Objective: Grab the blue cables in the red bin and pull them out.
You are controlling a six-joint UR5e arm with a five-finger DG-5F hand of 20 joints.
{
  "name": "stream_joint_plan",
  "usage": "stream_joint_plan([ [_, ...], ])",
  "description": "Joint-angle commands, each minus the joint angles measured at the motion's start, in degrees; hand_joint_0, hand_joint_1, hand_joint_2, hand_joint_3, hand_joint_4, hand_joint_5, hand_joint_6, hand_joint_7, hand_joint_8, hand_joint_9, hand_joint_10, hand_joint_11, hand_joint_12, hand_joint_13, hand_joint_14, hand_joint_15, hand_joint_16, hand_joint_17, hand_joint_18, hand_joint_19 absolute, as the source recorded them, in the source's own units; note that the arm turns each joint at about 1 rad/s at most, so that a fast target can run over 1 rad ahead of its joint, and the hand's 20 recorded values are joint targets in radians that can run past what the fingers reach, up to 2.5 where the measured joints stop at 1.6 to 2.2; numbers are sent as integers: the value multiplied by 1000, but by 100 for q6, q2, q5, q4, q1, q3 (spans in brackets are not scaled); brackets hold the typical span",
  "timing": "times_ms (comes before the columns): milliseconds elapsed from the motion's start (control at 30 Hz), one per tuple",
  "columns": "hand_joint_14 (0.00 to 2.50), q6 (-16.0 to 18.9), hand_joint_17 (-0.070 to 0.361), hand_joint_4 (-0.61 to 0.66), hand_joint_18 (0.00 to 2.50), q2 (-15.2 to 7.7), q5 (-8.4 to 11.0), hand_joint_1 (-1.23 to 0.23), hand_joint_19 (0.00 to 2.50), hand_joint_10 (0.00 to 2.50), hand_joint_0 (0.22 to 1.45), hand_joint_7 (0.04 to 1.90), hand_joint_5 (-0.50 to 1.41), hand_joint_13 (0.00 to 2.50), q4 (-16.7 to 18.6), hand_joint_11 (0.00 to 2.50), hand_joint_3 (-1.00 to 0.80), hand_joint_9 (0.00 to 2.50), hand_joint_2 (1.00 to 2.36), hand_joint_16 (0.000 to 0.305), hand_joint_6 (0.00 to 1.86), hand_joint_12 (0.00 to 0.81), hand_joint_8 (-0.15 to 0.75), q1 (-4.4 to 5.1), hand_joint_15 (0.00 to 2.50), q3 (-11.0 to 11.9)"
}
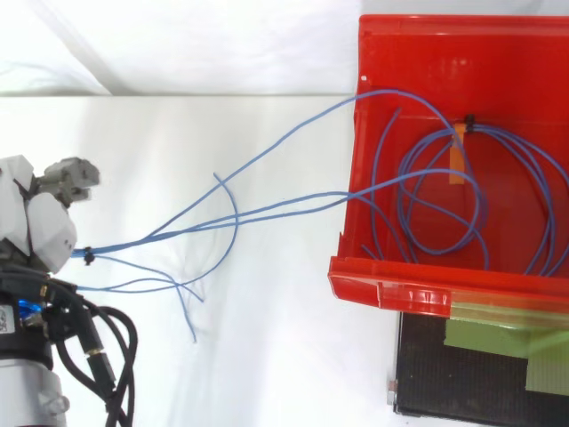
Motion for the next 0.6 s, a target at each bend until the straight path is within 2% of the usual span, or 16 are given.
stream_joint_plan([
  [0, 19, 901, 78, 109, 597, 0, 93, -790, 568, 22, 911, 867, 1112, 843, 2, 540, -1000, 1146, 1000, 35, 179, 283, 221, 42, 443, -4],
  [300, 18, 2219, 78, 109, 594, -9, 620, -790, 567, 24, 911, 867, 1112, 843, 19, 539, -1000, 1144, 1000, 35, 175, 283, 221, 139, 451, -4],
  [567, 18, 2808, 78, 109, 594, 0, 884, -790, 568, 22, 909, 868, 1112, 842, 186, 541, -1000, 1146, 1000, 35, 170, 283, 223, 183, 452, -13],
])
